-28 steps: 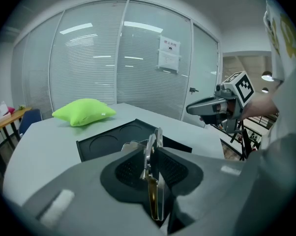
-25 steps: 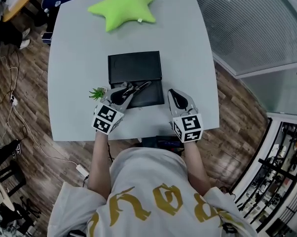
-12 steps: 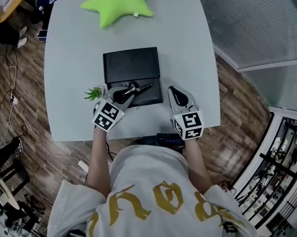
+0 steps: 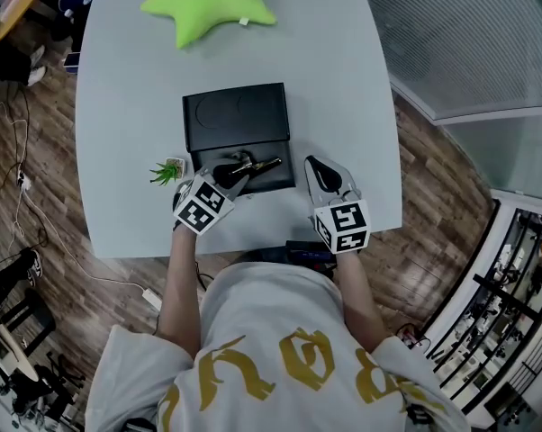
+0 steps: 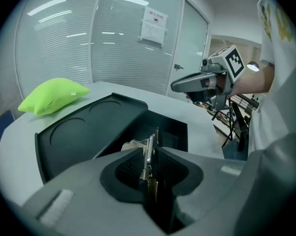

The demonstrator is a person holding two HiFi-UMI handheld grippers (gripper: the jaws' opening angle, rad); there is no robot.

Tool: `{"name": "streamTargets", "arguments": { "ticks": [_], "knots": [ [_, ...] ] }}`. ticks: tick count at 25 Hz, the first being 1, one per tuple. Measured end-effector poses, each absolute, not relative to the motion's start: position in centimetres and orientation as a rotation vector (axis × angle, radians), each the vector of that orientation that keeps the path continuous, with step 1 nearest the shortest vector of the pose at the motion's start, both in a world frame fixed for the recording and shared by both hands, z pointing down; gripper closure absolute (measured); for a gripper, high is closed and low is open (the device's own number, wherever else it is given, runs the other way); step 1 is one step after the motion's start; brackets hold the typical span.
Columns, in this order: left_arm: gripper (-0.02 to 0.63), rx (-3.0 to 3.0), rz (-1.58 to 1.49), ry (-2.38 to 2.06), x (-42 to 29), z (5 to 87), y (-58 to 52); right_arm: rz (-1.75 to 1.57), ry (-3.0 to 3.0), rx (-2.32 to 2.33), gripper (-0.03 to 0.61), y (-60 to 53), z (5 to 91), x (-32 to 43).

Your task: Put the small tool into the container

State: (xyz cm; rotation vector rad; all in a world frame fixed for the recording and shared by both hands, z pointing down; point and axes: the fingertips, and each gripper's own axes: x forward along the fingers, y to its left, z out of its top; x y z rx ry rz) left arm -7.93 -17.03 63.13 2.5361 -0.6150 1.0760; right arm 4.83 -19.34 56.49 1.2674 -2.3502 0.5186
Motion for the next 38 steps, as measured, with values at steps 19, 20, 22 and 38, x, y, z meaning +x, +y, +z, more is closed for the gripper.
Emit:
{"name": "streamTargets", "arguments": {
  "ticks": [19, 20, 22, 38],
  "knots": [
    [0.518, 2.443, 1.132, -0.471, -7.0, 66.0, -17.0, 0.553, -2.319, 1.256, 0.555, -20.2, 58.1, 5.4],
    [0.518, 2.439, 1.131, -0.46, -6.9, 66.0, -17.1, 0.555, -2.317, 1.253, 0.555, -20.2, 58.1, 5.4],
    [0.518, 2.431, 1.13, -0.427, -6.8, 66.1, -17.1, 0.557, -2.316, 1.249, 0.555, -20.2, 58.3, 5.3],
    [0.438, 2.422, 1.191, -0.458, -6.9, 66.7, -17.8, 0.459, -2.327, 1.259, 0.555, -20.1, 56.6, 5.0]
  ]
}}
